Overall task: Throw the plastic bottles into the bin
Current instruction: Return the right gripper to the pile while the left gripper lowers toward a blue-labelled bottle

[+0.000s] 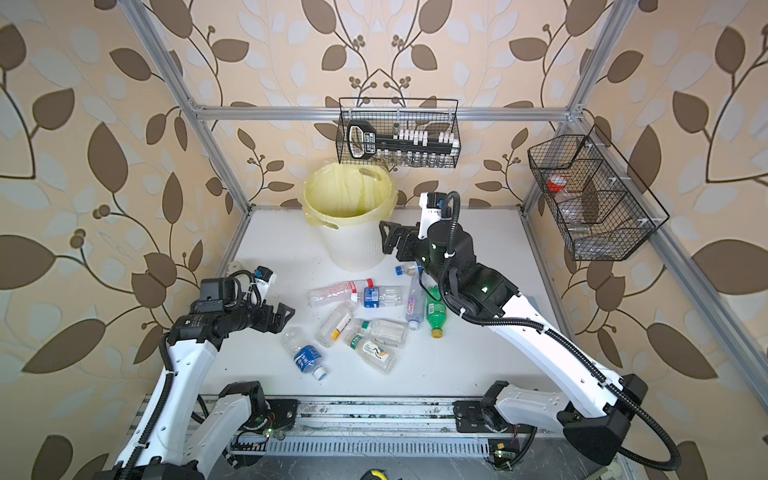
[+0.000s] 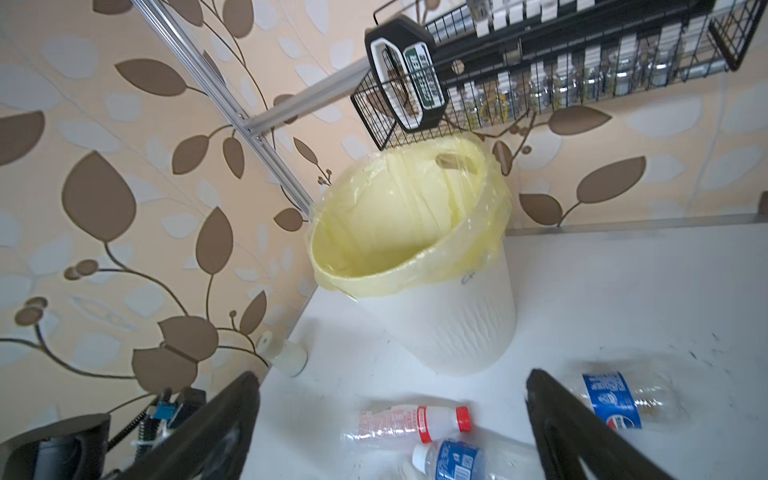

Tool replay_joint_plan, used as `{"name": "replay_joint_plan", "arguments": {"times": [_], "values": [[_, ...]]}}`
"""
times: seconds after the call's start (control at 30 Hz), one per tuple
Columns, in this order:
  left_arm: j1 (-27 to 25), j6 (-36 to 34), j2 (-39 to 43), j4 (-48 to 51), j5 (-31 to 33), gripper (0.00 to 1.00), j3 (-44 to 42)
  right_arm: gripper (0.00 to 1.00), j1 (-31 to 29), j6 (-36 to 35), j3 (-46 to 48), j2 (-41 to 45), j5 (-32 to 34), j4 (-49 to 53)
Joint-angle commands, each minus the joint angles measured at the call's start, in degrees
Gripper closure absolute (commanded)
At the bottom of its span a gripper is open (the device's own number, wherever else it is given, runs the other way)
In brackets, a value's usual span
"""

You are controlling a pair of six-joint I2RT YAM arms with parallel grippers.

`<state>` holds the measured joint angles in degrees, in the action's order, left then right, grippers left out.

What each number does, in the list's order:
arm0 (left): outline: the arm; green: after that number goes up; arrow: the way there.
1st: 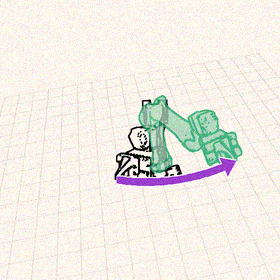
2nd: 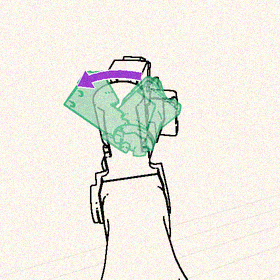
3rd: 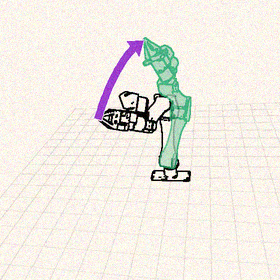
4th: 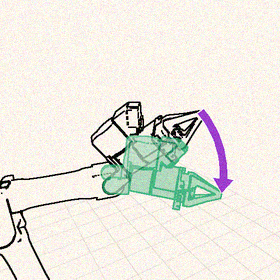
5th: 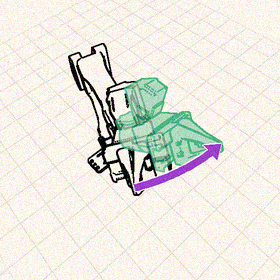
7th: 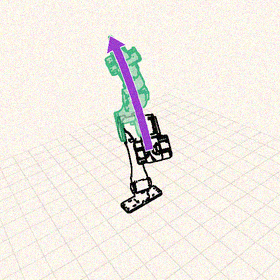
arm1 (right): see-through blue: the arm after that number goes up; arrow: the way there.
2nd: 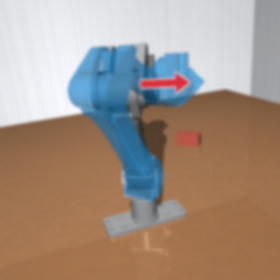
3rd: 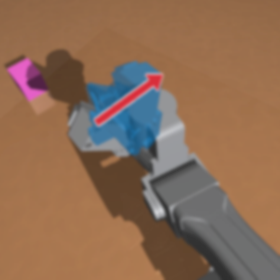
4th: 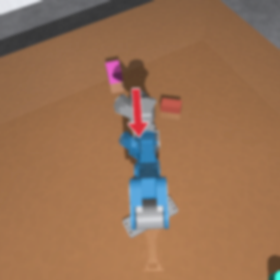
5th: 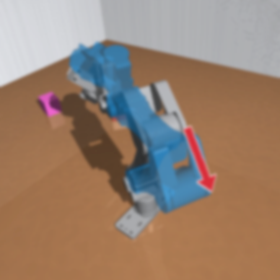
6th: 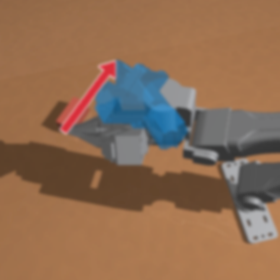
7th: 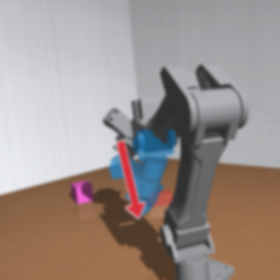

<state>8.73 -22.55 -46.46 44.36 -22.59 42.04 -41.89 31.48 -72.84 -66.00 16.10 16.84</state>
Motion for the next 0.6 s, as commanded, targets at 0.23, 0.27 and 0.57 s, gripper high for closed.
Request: {"name": "replay_joint_plan", "arguments": {"times": [0.23, 0.27, 0.57], "values": [[0.7, -11.5, 1.4, 10.0, -3.9, 0.01, 5.3, 0.00, -0.1, 2.5, 10.3, 7.8, 0.1, 2.4], [0.7, -13.0, 1.5, 10.8, -4.3, 0.01, 5.4, 0.00, 0.0, 2.7, 11.0, 8.2, 0.1, 2.6], [0.8, -33.9, 2.3, 21.8, -11.5, 0.01, 6.3, 0.00, -0.5, 5.9, 15.7, 10.6, 1.0, 5.2]]}}
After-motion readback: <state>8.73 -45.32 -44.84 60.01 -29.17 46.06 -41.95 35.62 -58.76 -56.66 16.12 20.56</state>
